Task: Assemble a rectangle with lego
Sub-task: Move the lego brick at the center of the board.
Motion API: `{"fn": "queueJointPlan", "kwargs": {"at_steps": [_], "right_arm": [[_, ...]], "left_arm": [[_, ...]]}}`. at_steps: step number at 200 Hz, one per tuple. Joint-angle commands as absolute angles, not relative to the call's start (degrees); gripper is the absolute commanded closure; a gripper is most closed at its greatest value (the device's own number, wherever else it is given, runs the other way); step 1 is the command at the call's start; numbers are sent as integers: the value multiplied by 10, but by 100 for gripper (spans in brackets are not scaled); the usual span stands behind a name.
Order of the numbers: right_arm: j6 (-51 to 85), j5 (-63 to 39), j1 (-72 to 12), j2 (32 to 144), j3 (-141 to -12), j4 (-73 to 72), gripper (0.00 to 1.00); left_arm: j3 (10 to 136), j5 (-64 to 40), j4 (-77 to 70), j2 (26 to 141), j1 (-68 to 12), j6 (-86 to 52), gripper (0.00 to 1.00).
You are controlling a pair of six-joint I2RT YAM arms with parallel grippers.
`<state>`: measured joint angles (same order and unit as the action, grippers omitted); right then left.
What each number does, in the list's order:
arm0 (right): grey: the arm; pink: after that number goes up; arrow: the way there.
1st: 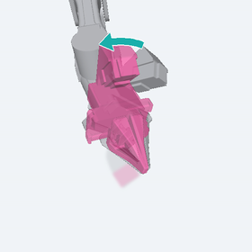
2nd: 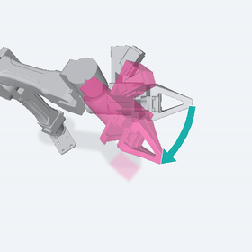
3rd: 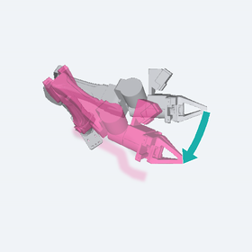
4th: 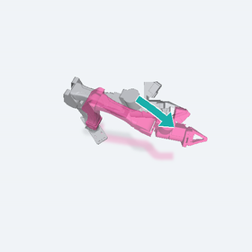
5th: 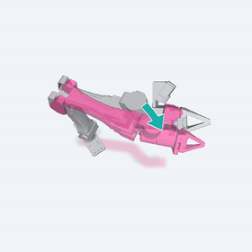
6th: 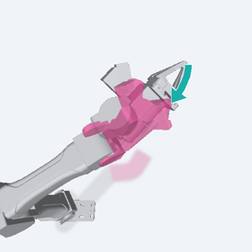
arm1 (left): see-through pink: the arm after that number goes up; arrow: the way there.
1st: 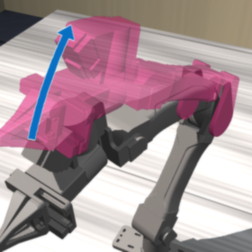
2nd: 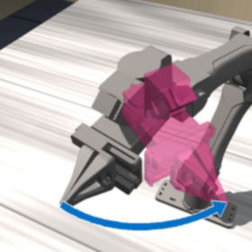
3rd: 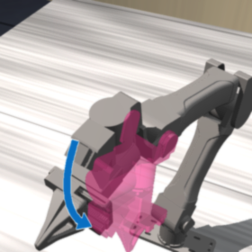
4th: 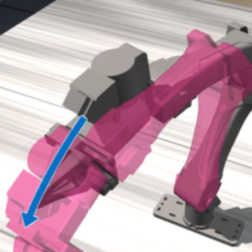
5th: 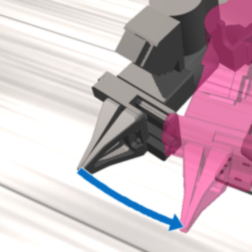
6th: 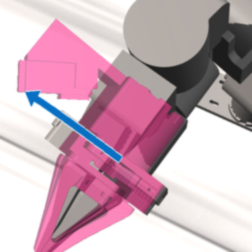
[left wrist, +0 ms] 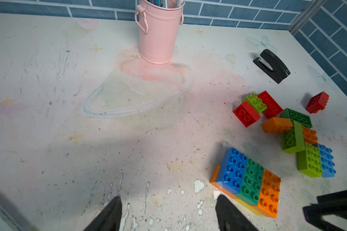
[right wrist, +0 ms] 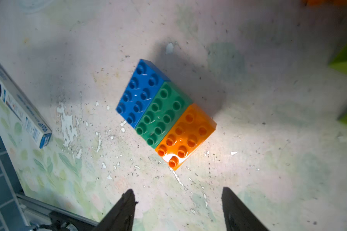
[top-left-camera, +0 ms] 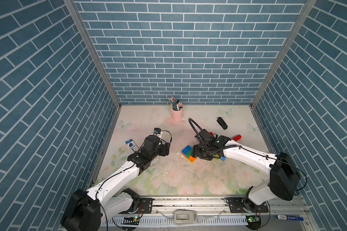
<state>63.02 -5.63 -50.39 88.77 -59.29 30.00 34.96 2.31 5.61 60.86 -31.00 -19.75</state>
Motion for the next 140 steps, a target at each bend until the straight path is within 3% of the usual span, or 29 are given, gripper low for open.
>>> {"fn": "queueJointPlan", "kwargs": {"at_steps": [1,76,140], "right_arm": [[774,-72,-507,910,-572,198,30],[784,-84,-510,991,-584,144,29],[688,-84,-490,1050,-683,225,30]], "left_arm": [[347,21,71,601,-312,-214,24],[331,40,105,545,-311,-208,24],[333,50,121,528,-311,-200,24]]}}
